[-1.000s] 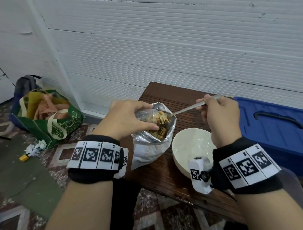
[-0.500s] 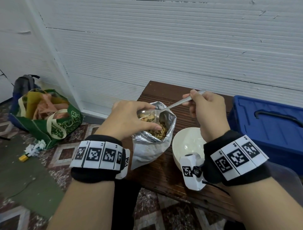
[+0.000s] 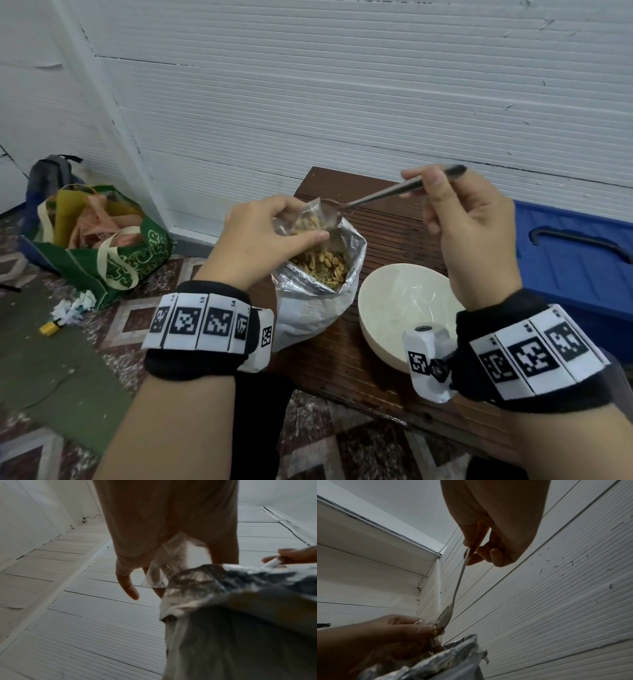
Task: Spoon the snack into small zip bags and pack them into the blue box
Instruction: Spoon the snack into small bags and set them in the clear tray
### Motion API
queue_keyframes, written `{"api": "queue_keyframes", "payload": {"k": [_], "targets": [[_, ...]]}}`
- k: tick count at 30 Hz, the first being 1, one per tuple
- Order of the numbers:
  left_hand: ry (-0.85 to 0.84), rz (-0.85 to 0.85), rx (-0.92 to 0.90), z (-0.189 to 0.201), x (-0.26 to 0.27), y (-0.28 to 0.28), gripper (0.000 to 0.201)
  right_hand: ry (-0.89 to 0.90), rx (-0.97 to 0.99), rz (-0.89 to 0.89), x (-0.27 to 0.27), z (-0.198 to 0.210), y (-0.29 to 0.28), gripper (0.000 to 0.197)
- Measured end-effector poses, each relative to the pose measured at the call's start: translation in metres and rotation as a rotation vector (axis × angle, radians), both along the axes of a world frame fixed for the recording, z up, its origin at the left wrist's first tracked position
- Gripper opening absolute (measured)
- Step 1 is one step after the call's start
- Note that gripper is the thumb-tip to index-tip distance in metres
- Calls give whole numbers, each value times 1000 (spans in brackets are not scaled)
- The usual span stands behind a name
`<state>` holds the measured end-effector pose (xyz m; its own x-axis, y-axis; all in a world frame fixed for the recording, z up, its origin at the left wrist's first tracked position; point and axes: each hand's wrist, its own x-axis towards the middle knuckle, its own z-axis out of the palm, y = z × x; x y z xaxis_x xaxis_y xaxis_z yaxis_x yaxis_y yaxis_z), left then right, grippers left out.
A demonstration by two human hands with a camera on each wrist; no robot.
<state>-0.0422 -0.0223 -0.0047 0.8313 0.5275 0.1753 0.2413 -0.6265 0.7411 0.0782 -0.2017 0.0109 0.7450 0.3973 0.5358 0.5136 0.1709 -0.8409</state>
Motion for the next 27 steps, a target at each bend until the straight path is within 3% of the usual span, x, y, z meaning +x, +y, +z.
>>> {"api": "queue_keyframes", "payload": {"k": [5, 10, 16, 22, 27], "targets": [[3, -15, -1, 2, -5, 3, 30, -64, 55, -166, 1, 1, -8, 20], [-1, -24, -2, 0, -6, 5, 36, -252, -143, -210, -6, -12, 1, 21], [-10, -24, -10, 1, -7, 4, 35, -517, -350, -125, -17, -38, 18, 17], [-31, -50, -20, 3, -8, 2, 28, -299, -386, -157, -23, -48, 25, 29], [-22, -68, -26, 2, -8, 2, 29, 28, -339, -225, -19, -44, 23, 27]]}}
